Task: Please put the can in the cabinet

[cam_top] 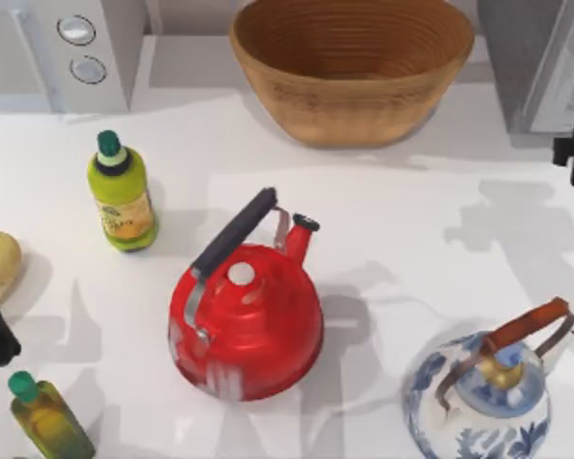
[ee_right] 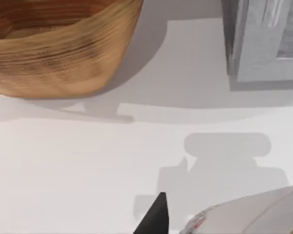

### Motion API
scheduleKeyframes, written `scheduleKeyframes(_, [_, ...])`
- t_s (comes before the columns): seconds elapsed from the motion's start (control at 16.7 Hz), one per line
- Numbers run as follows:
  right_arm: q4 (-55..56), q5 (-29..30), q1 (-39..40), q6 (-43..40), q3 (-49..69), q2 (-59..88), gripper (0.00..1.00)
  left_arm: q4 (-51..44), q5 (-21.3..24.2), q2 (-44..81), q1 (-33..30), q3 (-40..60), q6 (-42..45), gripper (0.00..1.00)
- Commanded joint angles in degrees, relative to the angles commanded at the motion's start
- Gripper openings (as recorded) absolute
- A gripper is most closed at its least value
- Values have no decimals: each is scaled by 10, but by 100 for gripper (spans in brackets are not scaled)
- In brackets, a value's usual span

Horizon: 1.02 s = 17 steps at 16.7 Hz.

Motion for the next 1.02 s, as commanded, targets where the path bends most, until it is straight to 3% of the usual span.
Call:
scheduleKeyframes(0.54, [168,-65,-132,-114,-391,-516,0,0,0,0,0,0,0,100])
scheduleKeyframes(0.78, [216,-82,-170,-148,-481,-614,0,0,0,0,0,0,0,100])
scheduleKeyframes(1.02, [224,-85,-175,-152,-491,-626,0,0,0,0,0,0,0,100])
